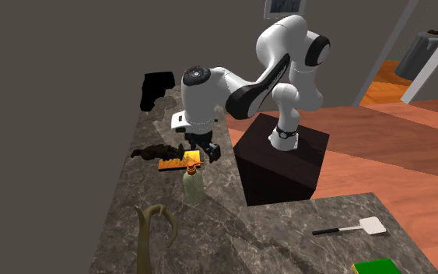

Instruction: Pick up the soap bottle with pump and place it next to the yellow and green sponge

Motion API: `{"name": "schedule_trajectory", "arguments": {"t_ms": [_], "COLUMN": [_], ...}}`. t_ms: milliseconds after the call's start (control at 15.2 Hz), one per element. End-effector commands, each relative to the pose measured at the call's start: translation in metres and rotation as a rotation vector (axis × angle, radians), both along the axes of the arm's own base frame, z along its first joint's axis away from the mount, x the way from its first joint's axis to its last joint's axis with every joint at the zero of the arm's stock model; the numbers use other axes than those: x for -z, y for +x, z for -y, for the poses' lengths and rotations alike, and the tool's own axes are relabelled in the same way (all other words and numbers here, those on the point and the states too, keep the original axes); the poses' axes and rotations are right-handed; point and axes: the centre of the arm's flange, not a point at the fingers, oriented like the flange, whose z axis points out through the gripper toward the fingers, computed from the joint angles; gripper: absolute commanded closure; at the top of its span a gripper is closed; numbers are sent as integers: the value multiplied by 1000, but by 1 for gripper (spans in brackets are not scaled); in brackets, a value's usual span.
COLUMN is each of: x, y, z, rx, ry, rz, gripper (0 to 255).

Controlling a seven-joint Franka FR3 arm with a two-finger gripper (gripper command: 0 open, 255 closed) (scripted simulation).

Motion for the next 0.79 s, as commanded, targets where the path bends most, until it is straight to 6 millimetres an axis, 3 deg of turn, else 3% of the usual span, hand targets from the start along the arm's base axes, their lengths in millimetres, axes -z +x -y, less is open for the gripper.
{"name": "schedule_trajectory", "arguments": {"t_ms": [0, 132, 726], "x": [10, 19, 58], "y": [21, 40, 35], "z": [9, 19, 24], "rx": [-4, -7, -7], "ry": [-12, -22, -22], "rz": [-5, -10, -10], "gripper": [0, 0, 0]}}
